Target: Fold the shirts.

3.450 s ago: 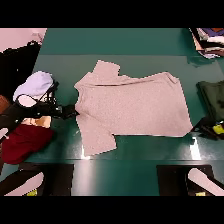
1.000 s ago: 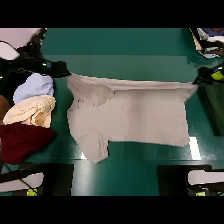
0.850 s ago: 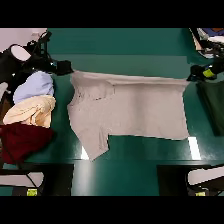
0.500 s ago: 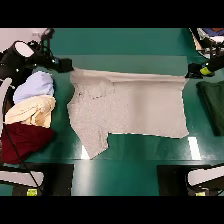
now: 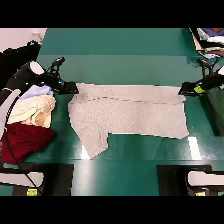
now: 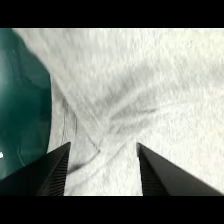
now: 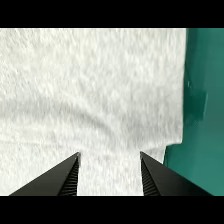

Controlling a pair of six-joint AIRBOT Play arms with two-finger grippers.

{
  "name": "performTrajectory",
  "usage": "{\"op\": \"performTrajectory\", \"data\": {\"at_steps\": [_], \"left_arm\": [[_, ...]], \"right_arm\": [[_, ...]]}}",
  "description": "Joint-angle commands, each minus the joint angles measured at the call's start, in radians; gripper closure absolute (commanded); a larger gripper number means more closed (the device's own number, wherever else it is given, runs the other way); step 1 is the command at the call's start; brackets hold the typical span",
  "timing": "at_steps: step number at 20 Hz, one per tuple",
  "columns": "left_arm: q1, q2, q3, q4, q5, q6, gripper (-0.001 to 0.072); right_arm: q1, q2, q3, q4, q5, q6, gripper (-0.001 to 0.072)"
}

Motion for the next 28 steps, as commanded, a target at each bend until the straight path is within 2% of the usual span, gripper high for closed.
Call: {"op": "performTrajectory", "data": {"at_steps": [1,5,10,13,16,22,23,24,25,28], "left_arm": [[0.016,0.084,-0.028,0.054,-0.109,-0.039,0.0226],[0.015,0.318,-0.251,0.065,-0.195,-0.068,0.0227],[-0.085,0.538,-0.625,-0.005,-0.126,-0.179,0.0227],[-0.163,0.543,-0.743,-0.137,-0.013,-0.178,0.0226],[-0.213,0.543,-0.787,-0.146,0.070,-0.192,0.0226],[-0.216,0.543,-0.790,-0.167,0.192,-0.208,0.0228],[-0.216,0.543,-0.789,-0.182,0.200,-0.208,0.0259],[-0.216,0.543,-0.786,-0.192,0.201,-0.203,0.0560],[-0.216,0.543,-0.776,-0.191,0.191,-0.196,0.0687],[-0.216,0.543,-0.705,-0.190,0.106,-0.128,0.0686]], "right_arm": [[-0.024,0.065,-0.049,0.003,0.075,-0.013,0.0278],[-0.076,0.260,-0.209,0.003,0.071,-0.014,0.0282],[-0.101,0.396,-0.351,0.004,0.051,-0.014,0.0282],[-0.080,0.422,-0.356,0.004,0.054,-0.014,0.0282],[-0.052,0.445,-0.354,0.003,0.055,-0.014,0.0282],[-0.048,0.495,-0.354,0.003,0.060,-0.014,0.0282],[-0.048,0.502,-0.354,0.002,0.066,-0.014,0.0282],[-0.055,0.510,-0.354,0.001,0.082,-0.015,0.0282],[-0.071,0.514,-0.354,-0.001,0.107,-0.024,0.0282],[-0.182,0.514,-0.396,-0.007,0.193,-0.042,0.0280]]}}
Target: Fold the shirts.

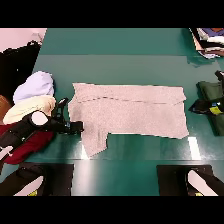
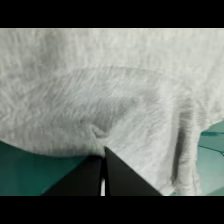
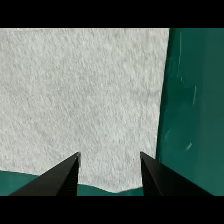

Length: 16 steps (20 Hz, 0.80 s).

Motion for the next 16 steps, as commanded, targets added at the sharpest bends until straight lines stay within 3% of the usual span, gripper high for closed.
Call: {"op": "performTrajectory", "data": {"at_steps": [1,3,6,10,11,12,14,16], "left_arm": [[-0.001,0.001,0.067,-0.013,-0.063,0.065,0.0686],[-0.001,0.001,0.102,-0.012,-0.064,0.065,0.0686],[-0.001,0.001,0.113,-0.012,-0.011,0.064,0.0686],[-0.001,0.001,0.113,-0.012,-0.001,0.064,0.0686],[-0.001,0.001,0.113,-0.011,-0.002,0.064,0.0686],[-0.001,0.001,0.113,-0.008,-0.005,0.064,0.0686],[0.000,0.001,0.113,0.008,-0.035,0.080,0.0686],[0.002,0.002,0.113,0.042,-0.123,0.087,0.0688]], "right_arm": [[-0.123,0.007,-0.071,-0.006,0.074,-0.014,0.0244],[-0.226,0.006,-0.177,0.005,0.060,-0.014,0.0178],[-0.309,-0.016,-0.316,0.070,0.017,-0.031,0.0185],[-0.282,-0.121,-0.382,0.182,-0.037,-0.061,0.0216],[-0.258,-0.147,-0.378,0.204,-0.058,-0.070,0.0247],[-0.230,-0.169,-0.369,0.213,-0.078,-0.076,0.0373],[-0.173,-0.193,-0.339,0.206,-0.094,-0.076,0.0540],[-0.132,-0.190,-0.309,0.194,-0.083,-0.076,0.0640]]}}
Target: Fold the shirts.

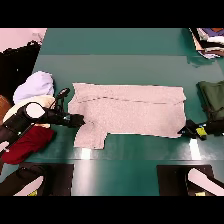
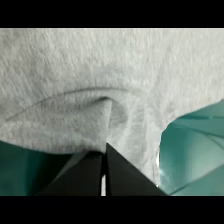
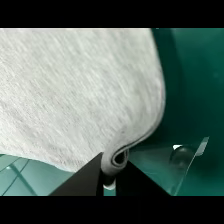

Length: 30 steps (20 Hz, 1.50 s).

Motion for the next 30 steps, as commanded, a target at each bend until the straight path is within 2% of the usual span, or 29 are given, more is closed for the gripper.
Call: {"op": "performTrajectory", "data": {"at_steps": [1,2,6,8,10,11,13,15,17,20,24,25,26,27,28,30], "left_arm": [[0.001,0.006,0.001,0.054,-0.131,0.007,0.0687],[0.001,0.031,0.001,0.075,-0.182,0.000,0.0688],[-0.002,0.241,0.000,0.142,-0.324,-0.119,0.0688],[-0.002,0.327,0.000,0.133,-0.420,-0.174,0.0687],[-0.002,0.365,0.007,0.117,-0.467,-0.175,0.0687],[-0.002,0.361,0.024,0.135,-0.452,-0.175,0.0686],[0.000,0.338,0.056,0.191,-0.327,-0.165,0.0687],[0.000,0.275,0.091,0.272,-0.209,-0.167,0.0686],[0.000,0.184,0.126,0.316,-0.122,-0.167,0.0686],[0.000,0.033,0.190,0.332,0.029,-0.167,0.0686],[0.019,-0.130,0.286,0.352,0.143,-0.170,0.0684],[0.041,-0.158,0.311,0.352,0.148,-0.177,0.0579],[0.063,-0.174,0.331,0.349,0.146,-0.187,0.0299],[0.086,-0.178,0.345,0.349,0.141,-0.212,0.0125],[0.101,-0.177,0.359,0.348,0.123,-0.221,0.0125],[0.112,-0.177,0.396,0.348,0.054,-0.220,0.0126]], "right_arm": [[0.072,-0.001,0.038,-0.021,-0.008,-0.008,0.0648],[0.085,0.031,0.051,-0.058,0.016,-0.008,0.0662],[0.080,0.205,0.093,-0.242,0.166,-0.008,0.0663],[0.054,0.299,0.094,-0.253,0.237,-0.008,0.0664],[0.034,0.387,0.094,-0.240,0.275,0.002,0.0697],[0.034,0.420,0.095,-0.239,0.267,0.018,0.0697],[0.066,0.442,0.104,-0.237,0.238,0.027,0.0697],[0.132,0.380,0.157,-0.237,0.208,0.031,0.0697],[0.219,0.269,0.245,-0.238,0.147,0.035,0.0697],[0.297,0.056,0.403,-0.237,0.063,0.095,0.0697],[0.324,-0.213,0.597,-0.208,0.063,0.100,0.0691],[0.315,-0.259,0.635,-0.167,0.053,0.098,0.0616],[0.298,-0.302,0.674,-0.110,0.047,0.086,0.0482],[0.278,-0.337,0.710,-0.051,0.053,0.058,0.0409],[0.257,-0.363,0.739,-0.006,0.076,0.040,0.0342],[0.205,-0.396,0.776,0.023,0.137,0.017,0.0332]]}}
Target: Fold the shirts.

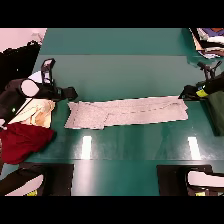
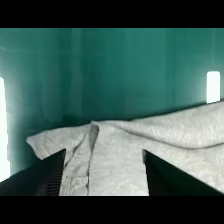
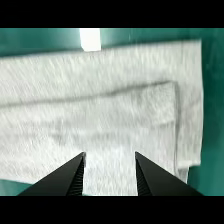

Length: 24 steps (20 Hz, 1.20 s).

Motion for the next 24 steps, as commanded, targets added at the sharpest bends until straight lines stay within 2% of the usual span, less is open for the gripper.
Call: {"op": "performTrajectory", "data": {"at_steps": [1,3,4,5,6,10,15,17,18,19,24], "left_arm": [[0.027,-0.023,0.063,-0.004,-0.082,-0.018,0.0194],[0.018,-0.024,0.066,-0.051,-0.118,-0.006,0.0538],[0.018,-0.024,0.064,-0.102,-0.117,0.026,0.0639],[0.018,-0.024,0.063,-0.146,-0.109,0.054,0.0685],[0.018,-0.024,0.063,-0.187,-0.098,0.065,0.0685],[0.018,-0.025,0.063,-0.267,-0.059,0.065,0.0686],[-0.066,-0.075,0.064,-0.282,-0.049,0.080,0.0686],[-0.143,-0.121,0.064,-0.282,-0.010,0.080,0.0686],[-0.183,-0.150,0.065,-0.287,0.018,0.080,0.0686],[-0.218,-0.183,0.077,-0.290,0.035,0.080,0.0687],[-0.381,-0.428,0.299,-0.301,0.034,0.080,0.0687]], "right_arm": [[-0.076,-0.082,0.072,0.095,0.073,-0.043,0.0332],[-0.153,-0.074,0.029,0.096,0.084,-0.072,0.0323],[-0.188,-0.074,0.006,0.096,0.086,-0.089,0.0308],[-0.225,-0.074,-0.023,0.096,0.080,-0.097,0.0156],[-0.255,-0.075,-0.055,0.097,0.067,-0.098,0.0105],[-0.309,-0.081,-0.179,0.146,-0.010,-0.185,0.0122],[-0.230,-0.213,-0.144,0.283,0.046,-0.219,0.0157],[-0.183,-0.240,-0.104,0.280,0.070,-0.220,0.0392],[-0.165,-0.239,-0.090,0.280,0.080,-0.228,0.0581],[-0.150,-0.233,-0.073,0.280,0.104,-0.264,0.0697],[-0.088,-0.069,-0.018,0.284,0.147,-0.255,0.0698]]}}
